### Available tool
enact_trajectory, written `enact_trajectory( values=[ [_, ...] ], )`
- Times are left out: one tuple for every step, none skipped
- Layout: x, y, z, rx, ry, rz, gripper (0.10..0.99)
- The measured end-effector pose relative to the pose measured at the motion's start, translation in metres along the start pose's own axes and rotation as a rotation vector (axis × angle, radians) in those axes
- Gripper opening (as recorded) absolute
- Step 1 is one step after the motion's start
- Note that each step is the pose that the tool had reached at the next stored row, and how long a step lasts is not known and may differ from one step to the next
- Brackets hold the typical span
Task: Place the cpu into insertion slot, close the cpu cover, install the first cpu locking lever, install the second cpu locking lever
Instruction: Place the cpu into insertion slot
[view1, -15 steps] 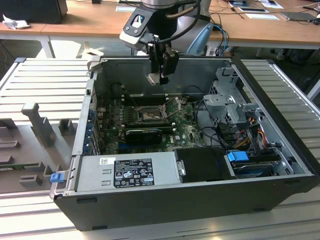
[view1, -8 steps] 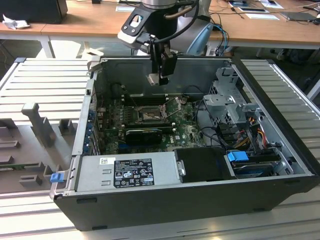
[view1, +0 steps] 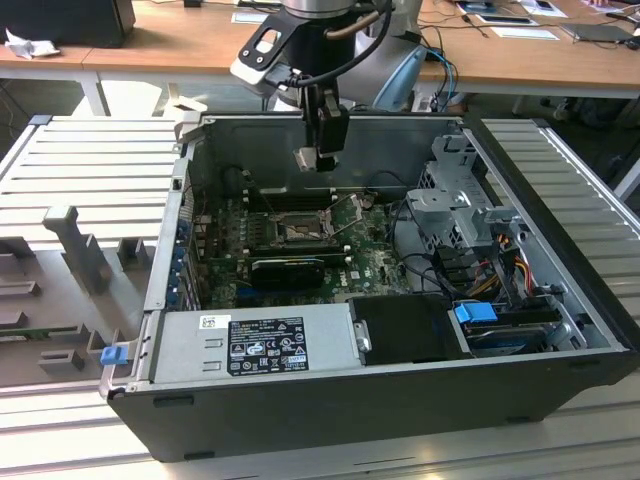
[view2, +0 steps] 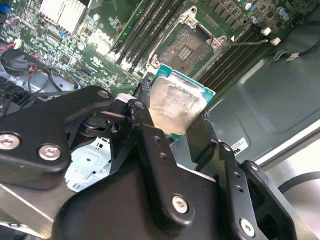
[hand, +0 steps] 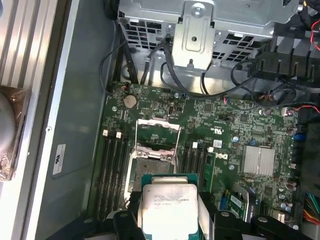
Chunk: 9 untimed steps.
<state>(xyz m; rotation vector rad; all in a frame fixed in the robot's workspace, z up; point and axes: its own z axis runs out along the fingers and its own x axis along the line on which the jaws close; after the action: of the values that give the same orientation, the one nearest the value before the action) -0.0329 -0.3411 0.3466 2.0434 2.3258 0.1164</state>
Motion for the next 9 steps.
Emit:
enact_trajectory(
  values=[
    [0.0000, 0.0000, 0.0000, 0.000, -0.0014, 0.015, 0.533],
    [0.0000, 0.0000, 0.0001, 0.000, -0.0019, 0.022, 0.533],
    [0.0000, 0.0000, 0.0001, 0.000, -0.0025, 0.029, 0.533],
    [0.0000, 0.0000, 0.0001, -0.001, -0.0031, 0.036, 0.533],
    [0.0000, 0.0000, 0.0001, -0.001, -0.0037, 0.043, 0.533],
    [0.0000, 0.0000, 0.0002, -0.001, -0.0048, 0.056, 0.533],
    [0.0000, 0.0000, 0.0002, -0.001, -0.0054, 0.063, 0.533],
    [0.0000, 0.0000, 0.0003, -0.001, -0.0059, 0.069, 0.533],
    [0.0000, 0.0000, 0.0003, -0.001, -0.0071, 0.081, 0.533]
  ],
)
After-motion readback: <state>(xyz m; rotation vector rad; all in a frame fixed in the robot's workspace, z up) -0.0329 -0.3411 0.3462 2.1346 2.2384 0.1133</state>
